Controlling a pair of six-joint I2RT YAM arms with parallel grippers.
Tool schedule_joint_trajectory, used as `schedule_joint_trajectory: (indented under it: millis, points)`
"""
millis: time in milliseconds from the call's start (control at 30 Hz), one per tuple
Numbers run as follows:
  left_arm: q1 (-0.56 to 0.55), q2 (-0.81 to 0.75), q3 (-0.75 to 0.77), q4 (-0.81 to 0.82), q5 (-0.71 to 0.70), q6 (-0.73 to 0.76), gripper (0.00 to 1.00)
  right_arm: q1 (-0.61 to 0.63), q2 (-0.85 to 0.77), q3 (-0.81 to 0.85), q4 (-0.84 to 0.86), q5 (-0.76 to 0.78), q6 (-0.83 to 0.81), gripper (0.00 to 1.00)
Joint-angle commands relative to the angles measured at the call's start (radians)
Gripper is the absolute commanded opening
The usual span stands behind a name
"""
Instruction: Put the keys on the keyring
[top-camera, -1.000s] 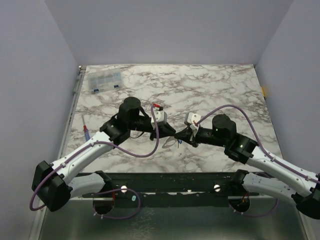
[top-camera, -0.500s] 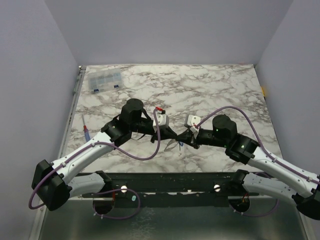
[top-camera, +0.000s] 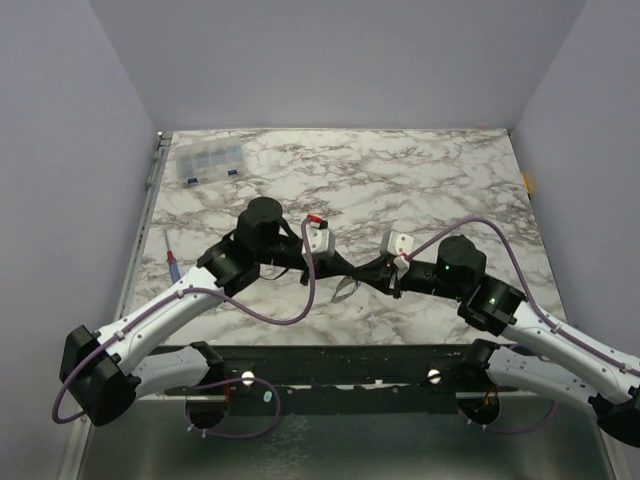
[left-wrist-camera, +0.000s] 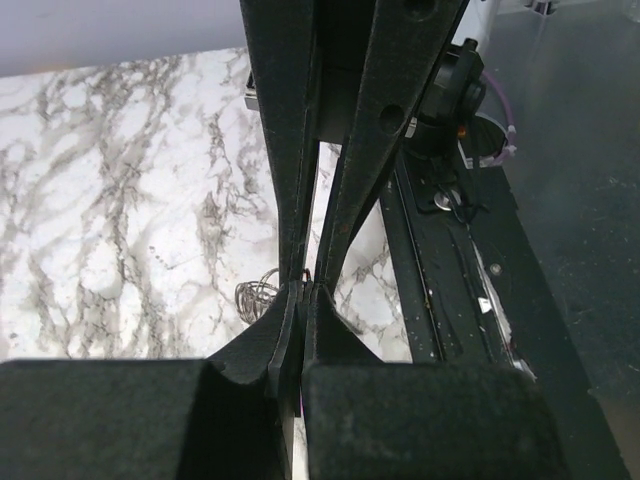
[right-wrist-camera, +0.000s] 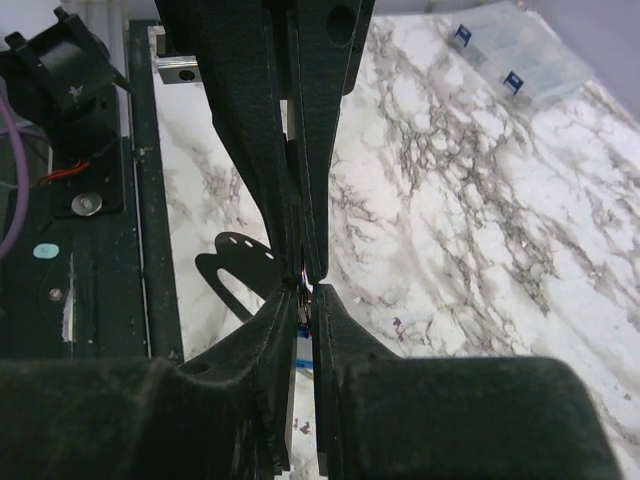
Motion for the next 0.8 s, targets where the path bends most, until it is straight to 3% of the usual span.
schedule_joint_trajectory:
  millis: [0,767]
  points:
    - [-0.004,-0.041,-0.01,0.025,-0.02,-0.024,0.0,0.007,-0.025,-0.005,0.185,-0.035,0.028,0.19]
    - [0.034,-0.118,-0.085,0.244,-0.036,-0.133,0.0,0.006,-0.046,-0.026,0.189,0.003,0.045,0.28]
